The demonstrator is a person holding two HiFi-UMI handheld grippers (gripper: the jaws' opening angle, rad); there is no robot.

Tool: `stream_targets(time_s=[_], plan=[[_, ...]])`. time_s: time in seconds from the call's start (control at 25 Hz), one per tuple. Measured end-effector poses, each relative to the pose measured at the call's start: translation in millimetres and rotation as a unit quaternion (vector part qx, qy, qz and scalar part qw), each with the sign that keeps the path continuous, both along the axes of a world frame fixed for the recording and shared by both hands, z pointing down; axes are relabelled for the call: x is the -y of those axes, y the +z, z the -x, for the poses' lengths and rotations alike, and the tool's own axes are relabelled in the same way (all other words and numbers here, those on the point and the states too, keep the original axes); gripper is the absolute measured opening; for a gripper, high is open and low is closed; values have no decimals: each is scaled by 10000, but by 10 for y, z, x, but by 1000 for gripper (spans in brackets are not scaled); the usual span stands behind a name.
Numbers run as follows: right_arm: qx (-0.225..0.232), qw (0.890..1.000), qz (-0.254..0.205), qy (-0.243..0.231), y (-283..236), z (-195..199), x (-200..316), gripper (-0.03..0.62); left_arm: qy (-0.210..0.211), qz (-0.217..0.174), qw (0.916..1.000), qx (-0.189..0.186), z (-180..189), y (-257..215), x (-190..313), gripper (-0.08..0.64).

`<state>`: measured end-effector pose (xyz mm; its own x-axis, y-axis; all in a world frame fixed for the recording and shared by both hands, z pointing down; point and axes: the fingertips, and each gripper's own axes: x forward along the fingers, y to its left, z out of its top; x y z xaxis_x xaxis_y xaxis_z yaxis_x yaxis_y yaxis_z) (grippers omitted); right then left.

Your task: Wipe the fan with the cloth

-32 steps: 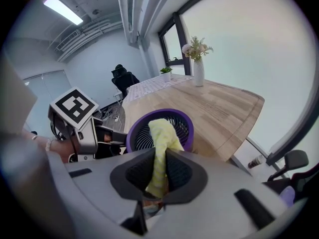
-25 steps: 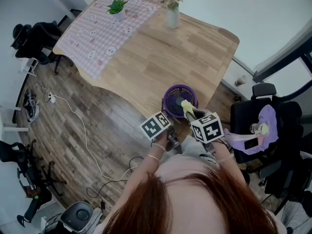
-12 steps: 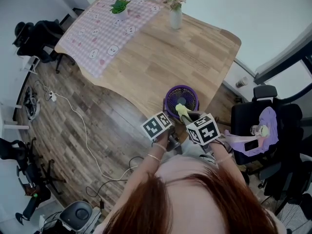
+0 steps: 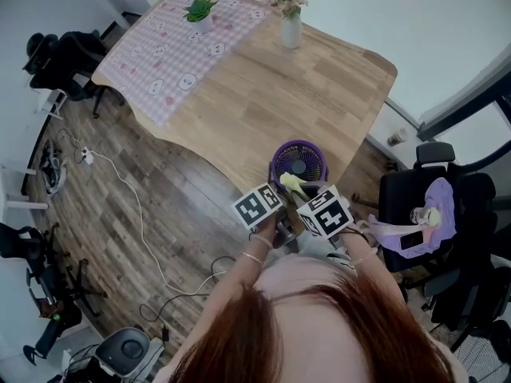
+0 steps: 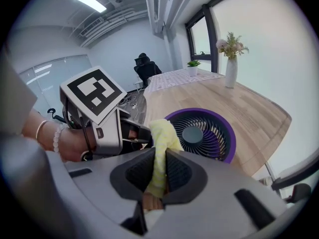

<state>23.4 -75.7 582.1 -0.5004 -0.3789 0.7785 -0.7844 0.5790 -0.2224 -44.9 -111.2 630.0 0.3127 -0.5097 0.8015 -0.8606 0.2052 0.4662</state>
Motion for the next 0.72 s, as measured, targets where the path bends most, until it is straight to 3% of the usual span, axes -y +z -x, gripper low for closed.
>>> stream_targets(time_s=[0.32,0.72], plan=[[-190,9981,-17,-578,17,173,43,43,42,23,10000,-51,-3,19,2,91],[-228,9954,125,-923,35,287,108,43,211,-24,9994,-284,-18,21,9,94]])
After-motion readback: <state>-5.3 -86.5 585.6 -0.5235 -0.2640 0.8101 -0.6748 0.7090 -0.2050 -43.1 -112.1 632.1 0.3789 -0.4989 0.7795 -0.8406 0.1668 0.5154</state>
